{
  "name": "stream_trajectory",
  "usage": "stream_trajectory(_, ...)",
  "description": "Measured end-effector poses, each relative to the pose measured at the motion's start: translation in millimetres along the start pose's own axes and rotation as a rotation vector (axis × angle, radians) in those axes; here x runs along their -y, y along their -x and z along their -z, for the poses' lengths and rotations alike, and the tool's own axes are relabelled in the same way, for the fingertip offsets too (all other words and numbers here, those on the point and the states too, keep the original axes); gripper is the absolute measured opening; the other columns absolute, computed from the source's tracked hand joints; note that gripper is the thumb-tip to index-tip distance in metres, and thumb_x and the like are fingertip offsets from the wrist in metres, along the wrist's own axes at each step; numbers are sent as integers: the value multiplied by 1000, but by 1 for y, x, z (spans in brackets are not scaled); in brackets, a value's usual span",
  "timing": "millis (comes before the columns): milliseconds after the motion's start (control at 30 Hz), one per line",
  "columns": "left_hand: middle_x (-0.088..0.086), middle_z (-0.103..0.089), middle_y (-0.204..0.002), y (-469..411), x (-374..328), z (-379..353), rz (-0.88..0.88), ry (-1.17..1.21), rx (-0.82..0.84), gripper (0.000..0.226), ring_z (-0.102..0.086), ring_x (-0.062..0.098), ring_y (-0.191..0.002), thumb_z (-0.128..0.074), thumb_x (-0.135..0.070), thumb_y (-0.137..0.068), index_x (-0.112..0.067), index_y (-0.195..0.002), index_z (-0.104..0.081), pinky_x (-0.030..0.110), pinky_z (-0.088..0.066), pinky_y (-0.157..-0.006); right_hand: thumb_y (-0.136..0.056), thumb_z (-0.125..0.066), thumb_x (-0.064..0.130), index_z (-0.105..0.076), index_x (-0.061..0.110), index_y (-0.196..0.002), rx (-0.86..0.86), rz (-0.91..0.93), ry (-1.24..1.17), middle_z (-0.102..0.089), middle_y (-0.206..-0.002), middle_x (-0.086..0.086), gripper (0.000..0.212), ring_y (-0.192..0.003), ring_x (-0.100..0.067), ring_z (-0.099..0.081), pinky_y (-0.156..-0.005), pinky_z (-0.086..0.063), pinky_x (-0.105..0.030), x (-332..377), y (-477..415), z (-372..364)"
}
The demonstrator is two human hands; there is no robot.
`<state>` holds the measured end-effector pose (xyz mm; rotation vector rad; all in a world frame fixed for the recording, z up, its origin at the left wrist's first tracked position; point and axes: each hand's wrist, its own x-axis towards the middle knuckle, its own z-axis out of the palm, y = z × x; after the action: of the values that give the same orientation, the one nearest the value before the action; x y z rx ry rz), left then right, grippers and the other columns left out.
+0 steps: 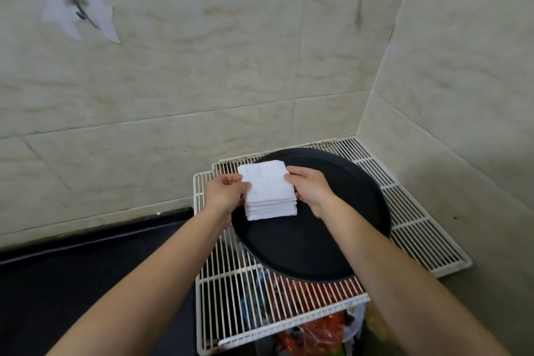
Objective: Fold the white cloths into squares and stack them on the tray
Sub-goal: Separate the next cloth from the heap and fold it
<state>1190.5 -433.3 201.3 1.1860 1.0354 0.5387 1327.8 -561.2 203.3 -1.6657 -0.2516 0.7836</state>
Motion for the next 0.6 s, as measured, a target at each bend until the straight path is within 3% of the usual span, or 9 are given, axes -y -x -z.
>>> stream_trajectory(100,17,-69,-101,-1,8,1,-3,-40,-14,21,-69,30,-84,-74,4,-82,-8,-96,-63,43,-62,-79,-95,-64,11,-68,14,-127,-7,0,32,-70,-122,-4,32,-107,-18,-67,-90,-57,-33,-11,-6,0)
stream_trajectory(133,17,-69,-100,-2,9,1,-5,-45,-19,21,-68,30,-83,-73,4,-82,-8,-96,-63,46,-61,-81,-95,-64,11,-68,14,-127,-9,6,36,-70,-122,-3,32,-108,-18,-67,-92,-56,-33,-12,-6,-1)
stream_trajectory(200,15,-68,-95,-1,12,2,-23,-66,-27,22,-66,29,-79,-74,1,-83,-7,-100,-63,48,-60,-81,-95,-64,12,-67,15,-126,-23,32,60,-70,-120,-1,31,-107,-16,-66,-90,-55,-31,-13,-4,-1)
stream_trajectory(333,6,-65,-97,2,19,5,-92,-171,-63,25,-63,20,-81,-77,-13,-85,-9,-105,-62,33,-56,-70,-94,-65,21,-67,19,-126,-85,96,197,-69,-118,3,32,-109,-14,-64,-101,-53,-38,-16,0,1)
stream_trajectory(467,12,-69,-107,2,21,8,-66,-217,-30,27,-68,29,-97,-77,-17,-86,-5,-107,-65,44,-59,-85,-95,-60,24,-69,27,-104,-67,85,262,-63,-97,17,13,-103,-13,-62,-96,-56,-42,-17,8,3)
stream_trajectory(600,19,-67,-109,5,19,8,-42,-163,-9,25,-70,33,-96,-75,-9,-87,2,-107,-64,35,-61,-69,-95,-62,25,-71,21,-116,-86,97,278,-67,-117,8,23,-105,-13,-63,-95,-57,-41,-14,10,6)
